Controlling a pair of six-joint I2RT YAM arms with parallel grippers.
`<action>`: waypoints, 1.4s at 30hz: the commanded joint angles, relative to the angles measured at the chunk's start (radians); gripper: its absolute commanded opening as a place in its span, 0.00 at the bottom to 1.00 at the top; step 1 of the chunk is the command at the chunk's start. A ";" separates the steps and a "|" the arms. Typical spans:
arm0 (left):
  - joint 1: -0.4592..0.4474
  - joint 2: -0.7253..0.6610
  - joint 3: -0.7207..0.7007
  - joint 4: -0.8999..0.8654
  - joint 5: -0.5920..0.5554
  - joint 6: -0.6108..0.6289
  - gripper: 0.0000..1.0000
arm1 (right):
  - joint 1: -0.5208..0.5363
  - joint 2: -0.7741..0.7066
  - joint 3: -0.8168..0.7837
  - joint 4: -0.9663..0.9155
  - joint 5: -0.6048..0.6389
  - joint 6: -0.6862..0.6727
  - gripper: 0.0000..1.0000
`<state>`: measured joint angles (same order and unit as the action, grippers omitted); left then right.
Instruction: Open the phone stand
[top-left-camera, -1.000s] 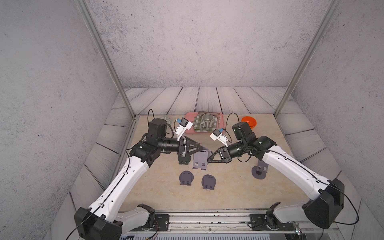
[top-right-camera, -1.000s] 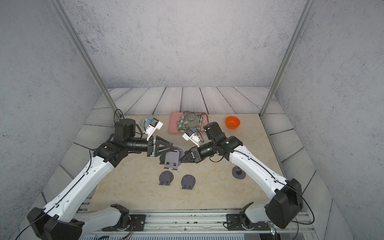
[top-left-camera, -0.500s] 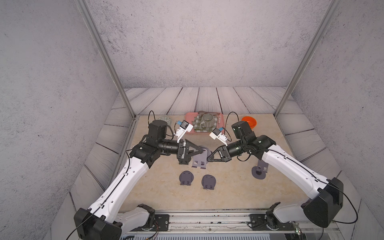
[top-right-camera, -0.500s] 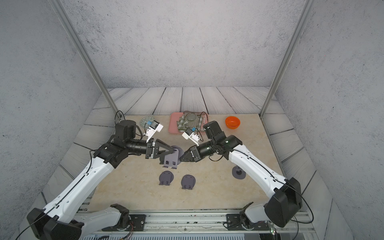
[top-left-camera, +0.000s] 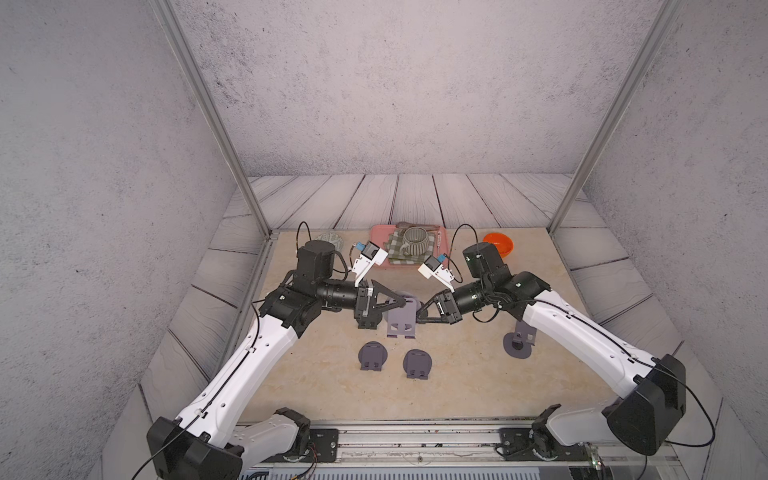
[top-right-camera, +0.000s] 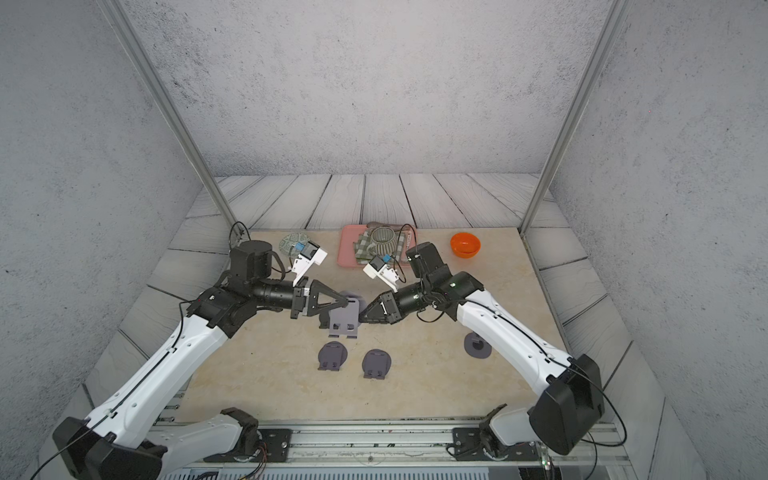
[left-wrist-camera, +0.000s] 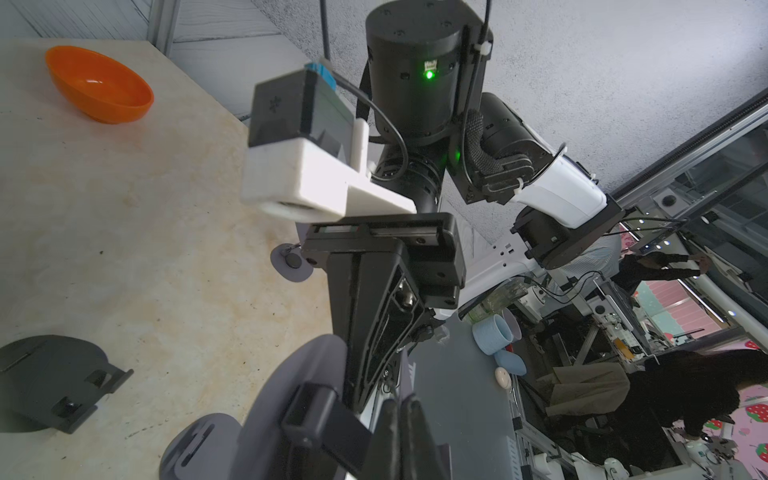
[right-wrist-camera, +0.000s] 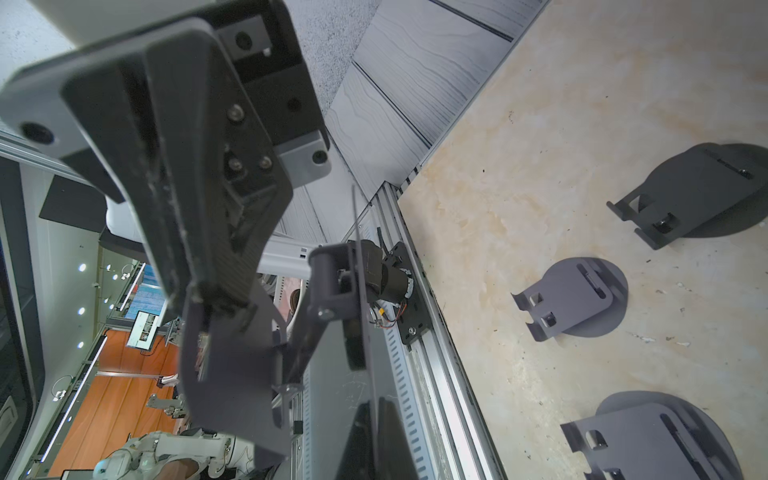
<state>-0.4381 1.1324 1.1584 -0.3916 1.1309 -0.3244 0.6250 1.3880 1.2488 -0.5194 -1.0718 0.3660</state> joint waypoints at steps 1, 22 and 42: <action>0.009 -0.061 0.065 0.127 -0.150 -0.014 0.00 | -0.002 0.024 -0.072 0.052 -0.021 0.080 0.00; 0.017 0.035 0.384 0.130 -0.522 0.318 0.00 | -0.002 0.081 -0.307 0.187 -0.047 0.154 0.00; 0.052 0.193 0.612 0.098 -0.611 0.413 0.00 | -0.002 0.029 -0.373 0.184 -0.043 0.157 0.00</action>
<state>-0.4721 1.3502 1.6249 -0.7300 0.7612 -0.0078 0.5938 1.3952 0.9791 0.0162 -1.0714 0.5529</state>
